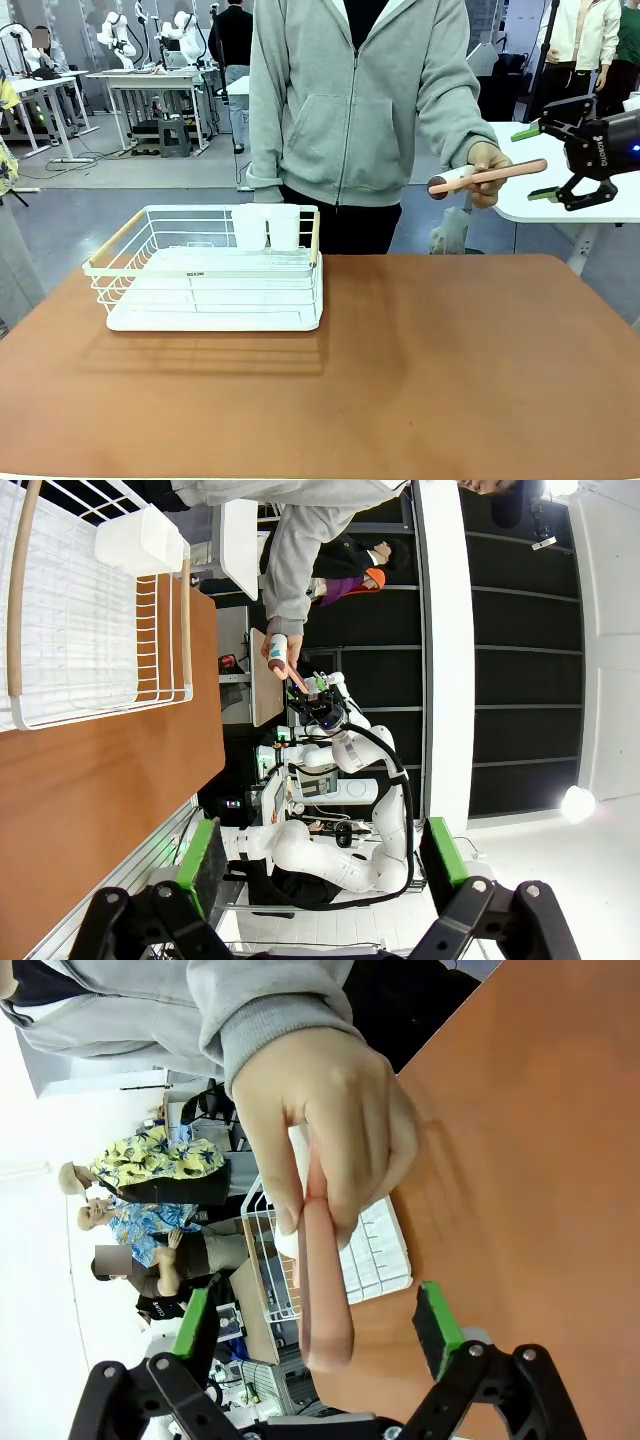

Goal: Clean the table.
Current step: Pick up the Lint Roller when the human hands it over, then clean the table with the Lint Roller when the human lifts the Dish drying rack.

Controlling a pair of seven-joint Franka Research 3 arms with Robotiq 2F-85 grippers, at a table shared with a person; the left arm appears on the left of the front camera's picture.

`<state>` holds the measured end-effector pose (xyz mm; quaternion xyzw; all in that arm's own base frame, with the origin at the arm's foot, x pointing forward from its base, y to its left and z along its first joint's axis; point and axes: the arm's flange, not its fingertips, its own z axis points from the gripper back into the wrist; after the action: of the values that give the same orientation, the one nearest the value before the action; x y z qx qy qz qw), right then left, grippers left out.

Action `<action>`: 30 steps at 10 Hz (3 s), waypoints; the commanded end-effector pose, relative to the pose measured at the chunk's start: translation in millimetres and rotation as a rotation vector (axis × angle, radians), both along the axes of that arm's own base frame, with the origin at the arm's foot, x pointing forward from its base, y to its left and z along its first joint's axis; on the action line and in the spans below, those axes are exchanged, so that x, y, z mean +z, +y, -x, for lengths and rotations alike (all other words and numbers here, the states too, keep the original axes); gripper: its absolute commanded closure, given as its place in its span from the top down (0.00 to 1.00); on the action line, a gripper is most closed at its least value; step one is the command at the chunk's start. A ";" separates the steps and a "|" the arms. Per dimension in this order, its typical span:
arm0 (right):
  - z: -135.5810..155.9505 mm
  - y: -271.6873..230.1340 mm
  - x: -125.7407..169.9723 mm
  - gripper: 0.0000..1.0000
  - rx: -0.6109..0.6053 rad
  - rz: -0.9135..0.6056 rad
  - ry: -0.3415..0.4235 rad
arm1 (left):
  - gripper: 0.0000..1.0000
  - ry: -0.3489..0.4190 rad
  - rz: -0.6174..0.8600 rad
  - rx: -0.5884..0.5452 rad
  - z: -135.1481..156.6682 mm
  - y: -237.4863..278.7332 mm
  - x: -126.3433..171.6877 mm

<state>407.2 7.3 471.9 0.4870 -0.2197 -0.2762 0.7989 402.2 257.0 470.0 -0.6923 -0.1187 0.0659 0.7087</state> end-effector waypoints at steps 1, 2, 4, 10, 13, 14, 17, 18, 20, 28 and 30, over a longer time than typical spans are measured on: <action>-14.5 6.1 -7.9 1.00 -0.017 0.000 -0.042 | 1.00 0.001 0.002 -0.007 3.7 1.4 0.8; -18.2 6.9 -10.4 1.00 -0.015 -0.014 -0.036 | 1.00 0.001 0.002 -0.007 3.7 1.4 0.8; -23.0 7.6 -13.0 1.00 -0.026 -0.014 -0.043 | 1.00 0.001 0.002 -0.007 3.7 1.4 0.8; -30.0 7.5 -14.6 0.41 -0.037 -0.017 -0.041 | 1.00 0.001 0.002 -0.007 3.7 1.4 0.8; -30.6 6.3 -15.3 0.15 -0.038 -0.020 -0.041 | 1.00 0.001 0.002 -0.007 3.7 1.4 0.8; -30.4 5.9 -15.8 0.02 -0.038 -0.022 -0.042 | 1.00 0.001 0.002 -0.007 3.7 1.4 0.8; -27.0 -1.0 -12.0 0.00 -0.029 -0.024 -0.011 | 1.00 0.001 0.002 -0.007 3.7 1.4 0.8; -27.0 -1.0 -12.0 0.00 -0.029 -0.024 -0.011 | 1.00 0.001 0.002 -0.007 3.7 1.4 0.8; -27.0 -1.0 -12.0 0.00 -0.029 -0.024 -0.011 | 1.00 0.001 0.002 -0.007 3.7 1.4 0.8; -27.0 -1.0 -12.0 0.00 -0.029 -0.024 -0.011 | 1.00 0.001 0.002 -0.007 3.7 1.4 0.8; -27.0 -1.0 -12.0 0.00 -0.029 -0.024 -0.011 | 1.00 0.001 0.002 -0.007 3.7 1.4 0.8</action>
<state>434.1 5.1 459.5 0.4956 -0.2277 -0.2896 0.7865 402.2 257.0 470.0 -0.6923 -0.1187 0.0659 0.7087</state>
